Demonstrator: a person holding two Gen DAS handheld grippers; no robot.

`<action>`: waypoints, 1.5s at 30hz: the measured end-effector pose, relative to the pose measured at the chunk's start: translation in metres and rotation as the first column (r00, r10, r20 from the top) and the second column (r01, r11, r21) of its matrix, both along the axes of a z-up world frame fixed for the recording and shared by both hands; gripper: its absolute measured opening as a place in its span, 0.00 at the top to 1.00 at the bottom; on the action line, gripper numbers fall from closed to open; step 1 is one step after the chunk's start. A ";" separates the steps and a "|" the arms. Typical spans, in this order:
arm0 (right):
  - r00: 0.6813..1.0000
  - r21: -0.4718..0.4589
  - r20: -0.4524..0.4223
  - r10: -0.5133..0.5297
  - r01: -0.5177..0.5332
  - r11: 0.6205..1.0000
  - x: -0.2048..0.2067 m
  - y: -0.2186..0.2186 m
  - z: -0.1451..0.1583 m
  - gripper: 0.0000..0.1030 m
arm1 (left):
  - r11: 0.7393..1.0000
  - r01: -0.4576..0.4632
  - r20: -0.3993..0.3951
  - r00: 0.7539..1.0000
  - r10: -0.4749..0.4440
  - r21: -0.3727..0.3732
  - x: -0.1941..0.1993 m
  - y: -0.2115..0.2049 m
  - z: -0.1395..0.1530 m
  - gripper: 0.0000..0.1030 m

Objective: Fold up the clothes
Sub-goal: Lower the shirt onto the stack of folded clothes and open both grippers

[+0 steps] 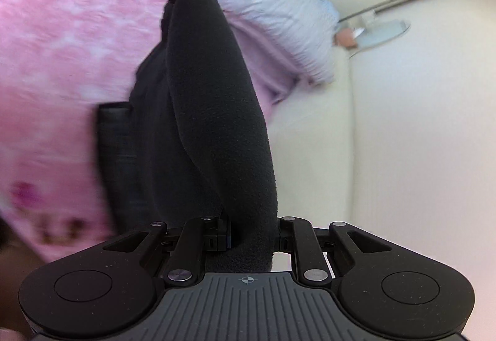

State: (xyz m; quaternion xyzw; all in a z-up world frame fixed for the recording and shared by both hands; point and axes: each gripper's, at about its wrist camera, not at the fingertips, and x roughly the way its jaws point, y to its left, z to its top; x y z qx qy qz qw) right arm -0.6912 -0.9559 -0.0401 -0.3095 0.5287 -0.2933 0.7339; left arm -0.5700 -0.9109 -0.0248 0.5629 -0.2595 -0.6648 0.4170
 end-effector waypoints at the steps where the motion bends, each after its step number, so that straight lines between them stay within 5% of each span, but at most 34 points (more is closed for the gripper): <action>1: 1.000 -0.034 0.009 0.015 -0.015 0.999 -0.004 -0.024 0.004 0.83 | 0.999 -0.020 -0.008 1.000 0.019 -0.026 -0.007 -0.017 0.001 0.88; 5: 0.998 -0.131 0.053 0.035 -0.028 0.991 -0.018 -0.094 -0.012 0.83 | 0.997 -0.067 -0.025 0.997 0.066 -0.041 -0.026 -0.071 -0.032 0.88; 11: 1.000 0.131 -0.030 -0.007 0.011 0.991 -0.032 -0.113 -0.150 0.83 | 0.964 -0.053 0.071 0.997 0.035 0.260 -0.052 -0.075 -0.179 0.87; 13: 0.996 0.191 -0.085 0.038 -0.021 0.981 -0.040 -0.101 -0.188 0.83 | 0.969 -0.033 0.089 0.996 0.012 0.246 -0.053 -0.063 -0.198 0.86; 15: 0.992 0.140 -0.098 0.081 -0.067 0.988 -0.050 -0.089 -0.201 0.82 | 0.979 -0.017 0.087 0.996 0.000 0.204 -0.051 -0.052 -0.204 0.83; 21: 0.993 0.079 -0.094 0.066 -0.059 0.995 -0.060 -0.075 -0.185 0.82 | 0.988 -0.001 0.071 0.997 -0.010 0.156 -0.044 -0.047 -0.196 0.76; 26: 0.998 0.149 -0.056 0.030 -0.021 0.989 -0.061 -0.096 -0.170 0.85 | 0.993 0.012 0.064 0.998 -0.020 0.119 -0.047 -0.053 -0.194 0.86; 31: 0.999 0.033 0.024 -0.048 0.047 0.998 -0.079 -0.107 -0.137 0.87 | 0.995 0.032 0.033 0.999 -0.035 0.097 -0.051 -0.047 -0.198 0.88; 33: 0.998 0.077 -0.010 -0.058 0.059 0.995 -0.088 -0.093 -0.154 0.87 | 0.987 0.044 0.066 0.996 -0.055 0.158 -0.051 -0.037 -0.217 0.87; 37: 0.994 0.071 -0.109 0.016 -0.008 0.997 -0.091 -0.063 -0.192 0.85 | 0.992 0.051 0.101 0.993 -0.063 0.116 -0.050 -0.022 -0.230 0.84; 43: 0.997 0.041 -0.067 -0.024 0.027 0.999 -0.097 -0.065 -0.166 0.84 | 0.994 -0.003 0.085 0.996 -0.005 0.105 -0.040 -0.018 -0.218 0.76; 45: 0.998 0.051 -0.052 -0.029 0.032 0.998 -0.098 -0.057 -0.161 0.84 | 0.991 -0.033 0.068 0.997 0.024 0.128 -0.035 -0.017 -0.220 0.84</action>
